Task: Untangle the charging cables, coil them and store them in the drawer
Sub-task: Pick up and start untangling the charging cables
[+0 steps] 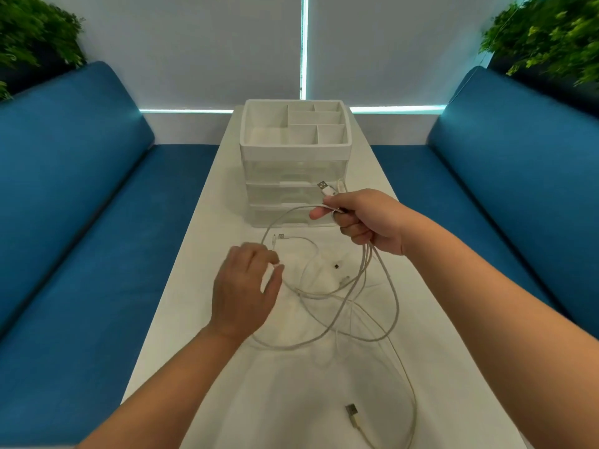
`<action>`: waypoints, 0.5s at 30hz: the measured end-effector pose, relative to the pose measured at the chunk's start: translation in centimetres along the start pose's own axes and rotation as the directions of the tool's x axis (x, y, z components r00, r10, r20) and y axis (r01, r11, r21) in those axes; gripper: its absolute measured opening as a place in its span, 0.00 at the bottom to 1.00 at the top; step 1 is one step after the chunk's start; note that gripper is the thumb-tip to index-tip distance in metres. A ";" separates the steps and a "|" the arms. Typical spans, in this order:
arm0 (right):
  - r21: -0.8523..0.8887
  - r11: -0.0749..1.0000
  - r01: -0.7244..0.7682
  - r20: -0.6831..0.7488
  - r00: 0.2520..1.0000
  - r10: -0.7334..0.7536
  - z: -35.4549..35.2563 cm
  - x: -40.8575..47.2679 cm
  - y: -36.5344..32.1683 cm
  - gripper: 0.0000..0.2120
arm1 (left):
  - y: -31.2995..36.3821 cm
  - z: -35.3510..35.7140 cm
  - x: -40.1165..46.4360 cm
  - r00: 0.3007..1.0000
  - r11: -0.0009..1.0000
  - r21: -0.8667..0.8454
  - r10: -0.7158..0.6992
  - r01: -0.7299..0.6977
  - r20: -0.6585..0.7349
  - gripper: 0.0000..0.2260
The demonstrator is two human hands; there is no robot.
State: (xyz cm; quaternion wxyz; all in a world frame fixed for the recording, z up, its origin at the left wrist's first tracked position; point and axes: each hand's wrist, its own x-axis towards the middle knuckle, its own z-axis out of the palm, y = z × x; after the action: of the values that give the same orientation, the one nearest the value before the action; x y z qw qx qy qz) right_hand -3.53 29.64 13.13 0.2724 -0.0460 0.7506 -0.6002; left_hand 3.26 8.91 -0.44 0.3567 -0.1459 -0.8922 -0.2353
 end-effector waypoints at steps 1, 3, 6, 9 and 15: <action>0.007 1.000 -0.002 0.011 1.000 0.002 0.1 0.0 0.0 0.16 | -0.3 0.0 0.5 0.992 0.992 0.064 -0.107 0.110 -0.061 0.12; -0.003 1.000 0.014 0.006 1.000 -0.014 0.4 -0.1 -0.2 0.15 | -0.7 0.1 1.3 0.896 0.904 0.033 -0.427 0.427 0.118 0.20; -0.060 0.994 0.087 -0.098 0.991 -0.092 1.1 0.1 -0.7 0.13 | -0.1 -0.1 2.3 0.485 0.476 -0.170 -0.683 0.863 0.546 0.18; -0.116 0.986 0.121 -0.264 0.953 -0.148 1.4 0.7 -0.6 0.11 | 0.6 -0.2 3.0 0.474 0.439 -0.201 -0.700 0.876 0.534 0.19; -0.085 0.993 0.085 -0.384 0.917 -0.112 2.2 2.1 1.4 0.13 | 2.6 -1.6 5.3 0.669 0.671 -0.239 -0.504 0.701 0.546 0.09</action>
State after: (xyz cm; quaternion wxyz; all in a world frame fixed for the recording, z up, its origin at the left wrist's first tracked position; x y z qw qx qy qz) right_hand -3.90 27.23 10.79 0.0862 0.0270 0.8058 -0.5852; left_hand 1.59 10.74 5.14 0.0046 0.0428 -0.8683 -0.4942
